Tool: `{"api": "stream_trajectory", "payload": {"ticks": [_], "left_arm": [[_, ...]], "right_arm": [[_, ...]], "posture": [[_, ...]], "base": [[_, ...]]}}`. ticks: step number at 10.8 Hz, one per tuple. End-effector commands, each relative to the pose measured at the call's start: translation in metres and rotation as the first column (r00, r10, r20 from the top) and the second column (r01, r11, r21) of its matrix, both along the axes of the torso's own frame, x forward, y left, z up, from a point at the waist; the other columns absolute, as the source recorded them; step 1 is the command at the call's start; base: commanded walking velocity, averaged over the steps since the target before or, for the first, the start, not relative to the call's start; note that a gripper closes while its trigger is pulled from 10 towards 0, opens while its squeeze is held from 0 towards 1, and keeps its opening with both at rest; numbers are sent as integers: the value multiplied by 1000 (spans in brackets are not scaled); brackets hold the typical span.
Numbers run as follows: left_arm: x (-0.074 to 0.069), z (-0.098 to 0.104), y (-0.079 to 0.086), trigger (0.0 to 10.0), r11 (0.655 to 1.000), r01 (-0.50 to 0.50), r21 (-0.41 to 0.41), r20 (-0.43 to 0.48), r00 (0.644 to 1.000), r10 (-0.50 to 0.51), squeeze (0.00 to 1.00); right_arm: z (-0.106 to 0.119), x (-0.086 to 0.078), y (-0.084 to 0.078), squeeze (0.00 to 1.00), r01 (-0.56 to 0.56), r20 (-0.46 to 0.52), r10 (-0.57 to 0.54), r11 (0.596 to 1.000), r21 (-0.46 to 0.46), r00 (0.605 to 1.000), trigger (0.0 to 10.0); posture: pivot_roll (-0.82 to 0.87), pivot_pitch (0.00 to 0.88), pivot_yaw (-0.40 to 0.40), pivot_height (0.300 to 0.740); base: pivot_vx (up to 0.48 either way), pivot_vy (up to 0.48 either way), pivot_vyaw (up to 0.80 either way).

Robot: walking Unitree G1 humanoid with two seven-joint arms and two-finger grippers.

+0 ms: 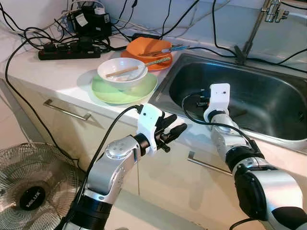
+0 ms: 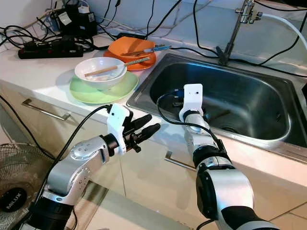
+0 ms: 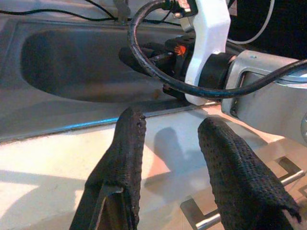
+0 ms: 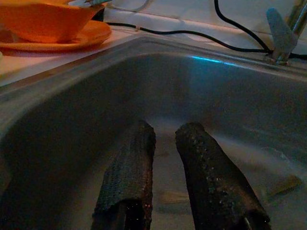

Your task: Kitchen organization

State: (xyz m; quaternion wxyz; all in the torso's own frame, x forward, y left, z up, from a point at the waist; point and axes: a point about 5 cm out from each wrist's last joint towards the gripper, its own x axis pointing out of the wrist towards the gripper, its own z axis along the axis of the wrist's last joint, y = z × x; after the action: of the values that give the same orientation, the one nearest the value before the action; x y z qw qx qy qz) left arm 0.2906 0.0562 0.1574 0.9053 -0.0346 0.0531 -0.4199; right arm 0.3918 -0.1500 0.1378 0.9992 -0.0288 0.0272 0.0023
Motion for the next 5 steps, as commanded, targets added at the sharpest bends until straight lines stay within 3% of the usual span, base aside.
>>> {"api": "stream_trajectory", "payload": {"ticks": [1,5], "left_arm": [[-1,3,-2,10000,1000,8,-4,12,1000,-8,0],[20,18,1,10000,993,-116,27,164,980,110,0]], "right_arm": [[-12,-4,0,0,-6,-54,6,1000,0,999,10000],[23,6,1,0,-36,105,31,998,44,994,10000]], "posture": [[336,0,-33,740],[288,0,-36,740]], "base": [[0,0,0],[0,0,0]]}}
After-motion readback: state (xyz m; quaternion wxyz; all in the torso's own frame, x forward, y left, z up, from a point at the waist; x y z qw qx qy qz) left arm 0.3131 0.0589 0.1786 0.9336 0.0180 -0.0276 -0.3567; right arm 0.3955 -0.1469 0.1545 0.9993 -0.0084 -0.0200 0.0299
